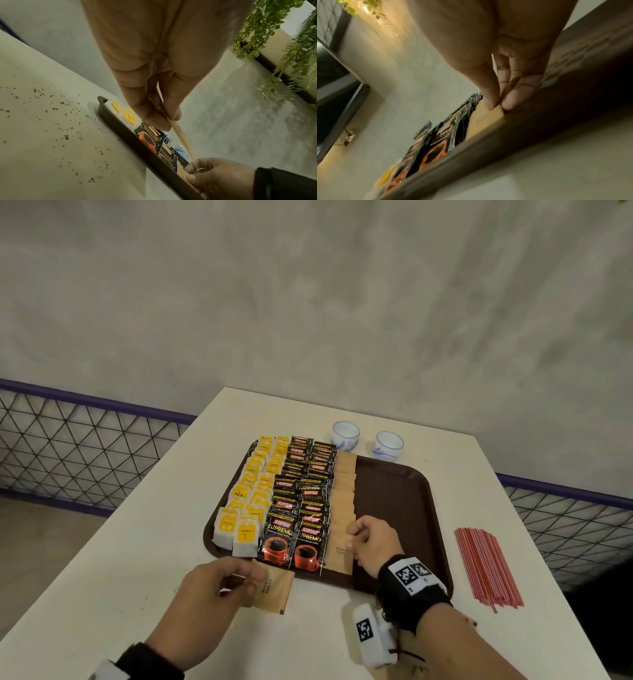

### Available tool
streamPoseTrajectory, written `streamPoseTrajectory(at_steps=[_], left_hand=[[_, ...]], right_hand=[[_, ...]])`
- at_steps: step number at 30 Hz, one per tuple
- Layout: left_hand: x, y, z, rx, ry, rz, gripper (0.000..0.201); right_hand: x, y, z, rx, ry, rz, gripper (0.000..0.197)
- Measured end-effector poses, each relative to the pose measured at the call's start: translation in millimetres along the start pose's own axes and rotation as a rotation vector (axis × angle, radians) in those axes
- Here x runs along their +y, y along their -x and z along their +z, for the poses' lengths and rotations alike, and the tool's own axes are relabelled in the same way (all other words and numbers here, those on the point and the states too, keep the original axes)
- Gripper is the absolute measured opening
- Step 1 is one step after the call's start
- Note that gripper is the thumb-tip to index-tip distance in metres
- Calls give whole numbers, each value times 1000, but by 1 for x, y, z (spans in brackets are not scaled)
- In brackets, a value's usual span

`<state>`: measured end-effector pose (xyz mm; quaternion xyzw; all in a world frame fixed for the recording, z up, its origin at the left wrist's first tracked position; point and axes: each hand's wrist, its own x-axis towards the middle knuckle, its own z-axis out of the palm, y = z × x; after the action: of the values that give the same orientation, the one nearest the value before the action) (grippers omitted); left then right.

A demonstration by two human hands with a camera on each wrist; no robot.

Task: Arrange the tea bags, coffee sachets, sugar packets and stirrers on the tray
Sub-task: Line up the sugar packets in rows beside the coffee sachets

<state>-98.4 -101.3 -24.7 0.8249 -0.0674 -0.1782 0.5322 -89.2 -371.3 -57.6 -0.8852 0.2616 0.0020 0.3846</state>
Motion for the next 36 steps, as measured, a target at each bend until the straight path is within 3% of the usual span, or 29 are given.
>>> streamPoseTrajectory(at_steps=[9,12,18,21,24,26,29,36], left_hand=[[6,-4,12,-50,-43,23,29],[10,-6,20,-67,-58,57,29],[20,-7,31,-111,-18,154,31],[26,-7,35,-96,41,196,37],[31,-6,39,-64,135,220,29],[32,-7,41,-34,199,236,27],[31,-7,42,19,280,220,27],[37,12,50,-219,441,49,37]], right_hand=[[-1,5,-3,61,44,-36,23],[-12,20,-16,81,-12,-124,24],[-36,71,-33,-353,-255,-346,25],[-36,81,-32,-334,-160,-390,26],[-31,83,-35,-284,-150,-372,27],[-27,85,-37,-325,-189,-336,25],[-22,90,-36,-393,-404,-216,22],[-7,95,-39,-266,-643,-116,14]])
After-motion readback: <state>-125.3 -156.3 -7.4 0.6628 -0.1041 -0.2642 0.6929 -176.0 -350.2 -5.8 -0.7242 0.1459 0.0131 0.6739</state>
